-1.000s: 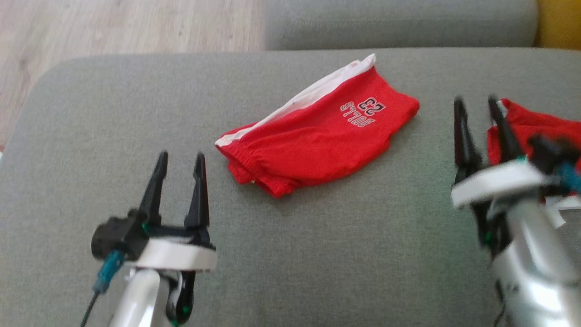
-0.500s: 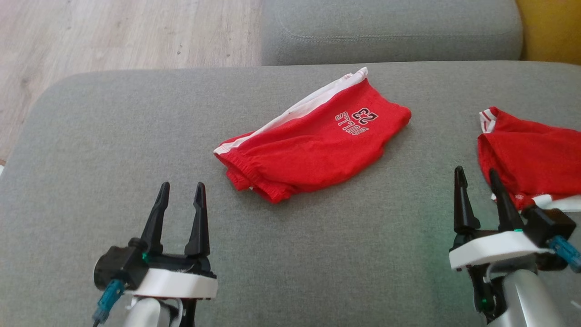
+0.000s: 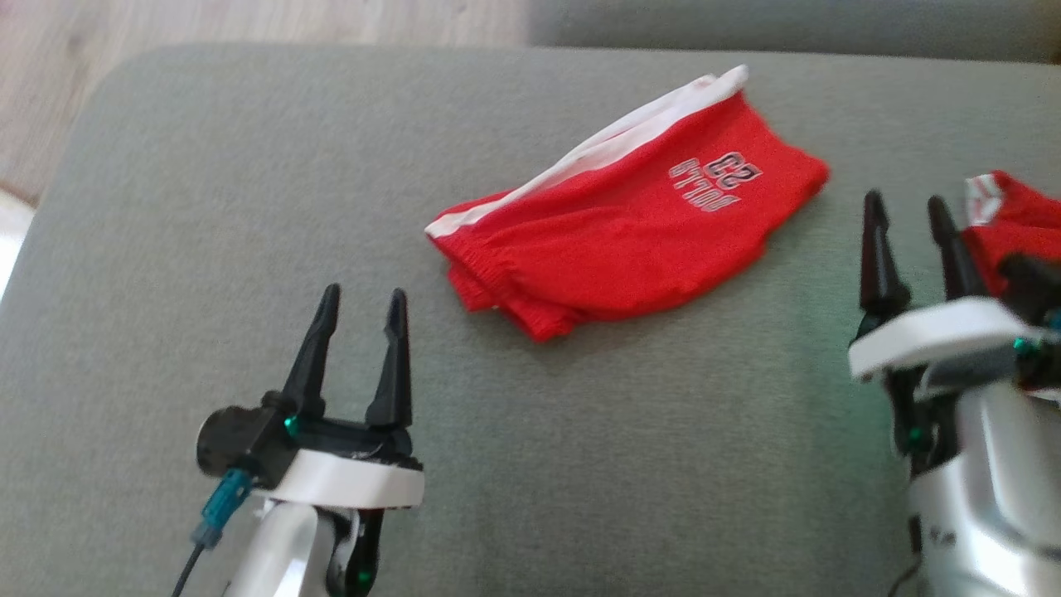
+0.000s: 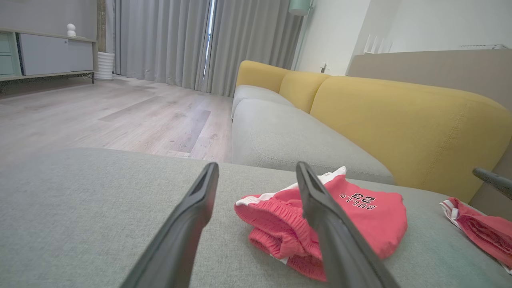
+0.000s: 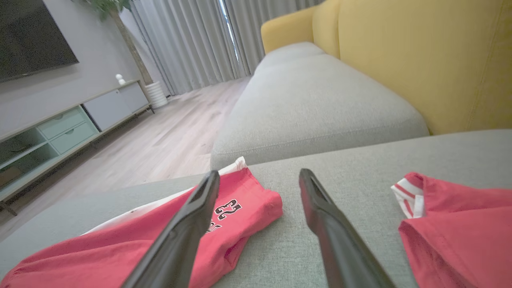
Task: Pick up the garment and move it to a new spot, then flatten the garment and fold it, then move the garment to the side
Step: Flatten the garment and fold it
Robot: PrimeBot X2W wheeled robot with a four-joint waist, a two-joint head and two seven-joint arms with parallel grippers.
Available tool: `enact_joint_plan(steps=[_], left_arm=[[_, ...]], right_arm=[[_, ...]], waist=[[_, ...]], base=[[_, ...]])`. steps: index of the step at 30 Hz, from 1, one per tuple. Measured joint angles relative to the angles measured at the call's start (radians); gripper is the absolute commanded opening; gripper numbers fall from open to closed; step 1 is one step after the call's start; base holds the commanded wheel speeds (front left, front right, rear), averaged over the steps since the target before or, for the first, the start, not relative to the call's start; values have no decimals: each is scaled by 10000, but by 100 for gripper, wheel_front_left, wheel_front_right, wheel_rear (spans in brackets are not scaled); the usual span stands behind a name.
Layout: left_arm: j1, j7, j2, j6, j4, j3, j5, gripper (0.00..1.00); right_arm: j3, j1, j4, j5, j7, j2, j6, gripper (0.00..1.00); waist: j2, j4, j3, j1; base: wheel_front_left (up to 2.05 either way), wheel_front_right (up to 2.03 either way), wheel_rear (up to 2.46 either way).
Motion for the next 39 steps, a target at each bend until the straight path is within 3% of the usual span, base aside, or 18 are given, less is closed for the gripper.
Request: enact_joint_plan(steps=[9,16,25,26,27,39], left_arm=[[-490,0,-15,92,-6,-545,-276,100],[-848,0,-29,253,-12,-901,-445,100],[-924,0,-31,339,-50,-1045,-514,100],[-941,0,-31,339,-50,-1053,-514,100],[-970,0,-31,341,-50,-1055,-516,100],[-1083,0,-33,328,6,-943,-476,100]], right_arm=[[-1812,-2085,2773,217,1645,-10,0,100],[-2685,-3672,4815,-940,2263,-40,0,100],[-2880,-5150,6199,-2320,2648,-359,0,100],[-2867,-5234,6309,-2372,2646,-378,0,43],[-2861,-5314,6404,-2385,2633,-393,0,0],[-1967,-5093,7198,-1664,-8,-209,0,0]], waist=[[0,957,829,0],[0,1620,1379,-1],[0,1887,1852,-3],[0,1882,1873,-3],[0,1872,1880,-3],[0,1137,1480,-2]], base=[[0,0,0],[0,0,0],[0,0,0],[0,0,0],[0,0,0],[0,0,0]])
